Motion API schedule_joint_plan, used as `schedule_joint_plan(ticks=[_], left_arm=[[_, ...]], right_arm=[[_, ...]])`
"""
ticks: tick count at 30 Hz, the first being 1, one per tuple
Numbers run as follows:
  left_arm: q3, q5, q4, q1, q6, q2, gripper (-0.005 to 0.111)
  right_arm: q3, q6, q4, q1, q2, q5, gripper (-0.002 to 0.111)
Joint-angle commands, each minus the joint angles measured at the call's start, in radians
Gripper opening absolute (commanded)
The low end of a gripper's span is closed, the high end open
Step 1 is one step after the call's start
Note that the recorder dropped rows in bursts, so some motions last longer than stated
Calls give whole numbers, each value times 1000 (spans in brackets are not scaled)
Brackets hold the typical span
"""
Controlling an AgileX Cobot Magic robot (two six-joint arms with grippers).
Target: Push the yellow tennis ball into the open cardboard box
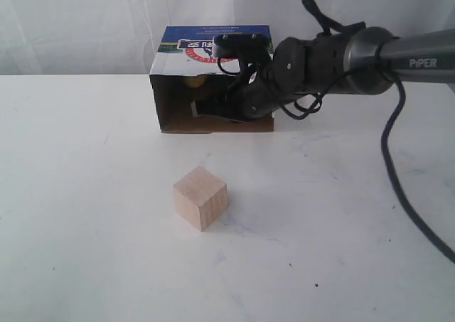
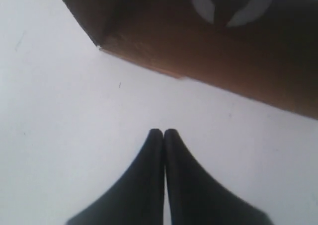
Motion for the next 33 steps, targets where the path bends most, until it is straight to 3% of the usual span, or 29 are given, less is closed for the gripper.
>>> schedule_joint_plan(ticks=[1, 5, 9, 15, 23, 33], left_arm=[[3, -1, -15, -8, -1, -5, 0], [3, -1, -15, -8, -4, -5, 0], [3, -1, -15, -8, -4, -5, 0], [3, -1, -15, -8, -2, -5, 0], [3, -1, -15, -8, -2, -5, 0], [3, -1, -15, -8, 0, -5, 0]], right_arm=[[50, 4, -10, -6, -133, -193, 0], [166, -74, -10, -8, -296, -351, 0], [278, -184, -10, -8, -464, -362, 0], [608, -220, -11, -6, -818, -516, 0], [840, -179, -11, -6, -1136, -290, 0], [938, -190, -36, -8, -1505, -69, 0]])
